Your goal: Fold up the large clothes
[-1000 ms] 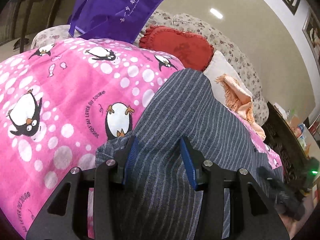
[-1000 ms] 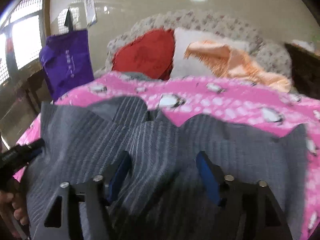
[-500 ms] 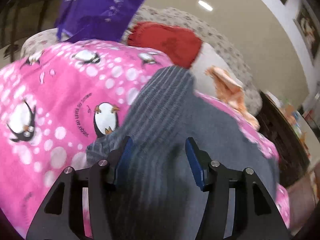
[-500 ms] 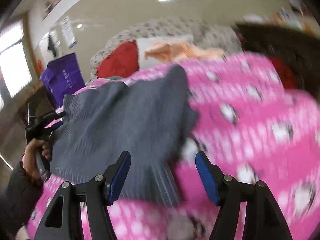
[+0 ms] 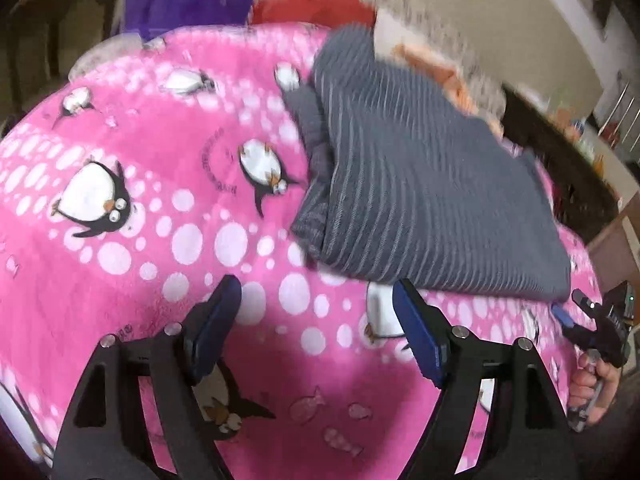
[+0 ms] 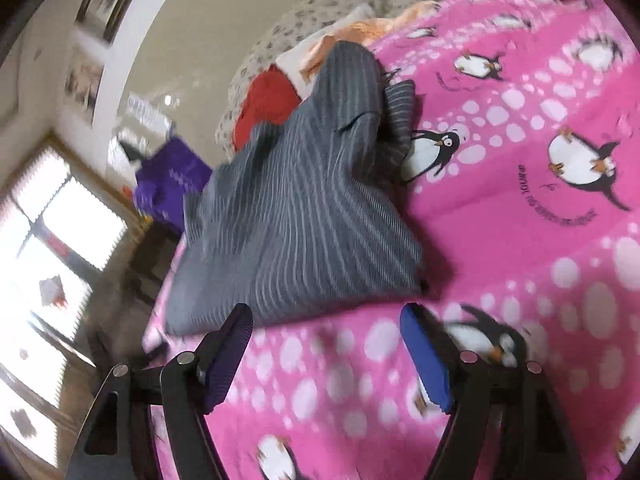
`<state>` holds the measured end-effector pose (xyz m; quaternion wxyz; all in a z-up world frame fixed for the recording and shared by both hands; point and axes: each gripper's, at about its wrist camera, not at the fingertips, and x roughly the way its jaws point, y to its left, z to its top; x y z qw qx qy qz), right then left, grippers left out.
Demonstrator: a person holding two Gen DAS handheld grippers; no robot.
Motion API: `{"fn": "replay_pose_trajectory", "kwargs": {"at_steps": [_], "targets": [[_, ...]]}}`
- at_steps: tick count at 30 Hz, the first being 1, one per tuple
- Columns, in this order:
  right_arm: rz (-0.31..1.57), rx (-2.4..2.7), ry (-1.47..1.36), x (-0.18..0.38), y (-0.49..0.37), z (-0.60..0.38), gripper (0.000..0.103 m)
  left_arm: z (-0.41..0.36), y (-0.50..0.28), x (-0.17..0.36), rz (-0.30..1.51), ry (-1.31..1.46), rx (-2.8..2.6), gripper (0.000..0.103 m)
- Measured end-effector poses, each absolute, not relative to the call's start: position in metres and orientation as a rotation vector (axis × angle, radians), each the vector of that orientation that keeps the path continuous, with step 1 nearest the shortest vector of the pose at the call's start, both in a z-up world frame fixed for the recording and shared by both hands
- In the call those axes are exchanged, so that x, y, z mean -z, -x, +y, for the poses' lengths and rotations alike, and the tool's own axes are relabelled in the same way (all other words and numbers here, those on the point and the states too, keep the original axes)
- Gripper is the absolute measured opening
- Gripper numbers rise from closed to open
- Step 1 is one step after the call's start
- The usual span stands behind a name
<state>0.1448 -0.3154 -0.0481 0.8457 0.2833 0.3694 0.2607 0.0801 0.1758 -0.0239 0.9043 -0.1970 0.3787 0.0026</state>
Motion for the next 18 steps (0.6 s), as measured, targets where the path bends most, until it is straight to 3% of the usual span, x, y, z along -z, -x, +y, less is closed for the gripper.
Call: {"fn": "replay_pose_trajectory", "kwargs": {"at_steps": [5,8,11,15,18], "targets": [[0.769,-0.594,-0.673,0.048,-0.172,-0.31,0.072,0.181,-0.101,0.026,0.777,0.567,0.114,0.088],[0.756,-0.59,-0.639,0.045,-0.187,-0.305,0.062,0.185,-0.118,0.027,0.776,0.625,0.16,0.088],[0.77,-0.597,-0.686,0.054,-0.196,-0.307,0.058,0.185,-0.134,0.023,0.79,0.65,0.196,0.087],[0.743,-0.632,-0.76,0.06,-0.195,-0.319,0.056,0.187,-0.146,0.027,0.812,0.672,0.216,0.045],[0.75,-0.631,-0.752,0.062,-0.192,-0.322,0.056,0.194,-0.145,0.032,0.796,0.711,0.214,0.041]]}}
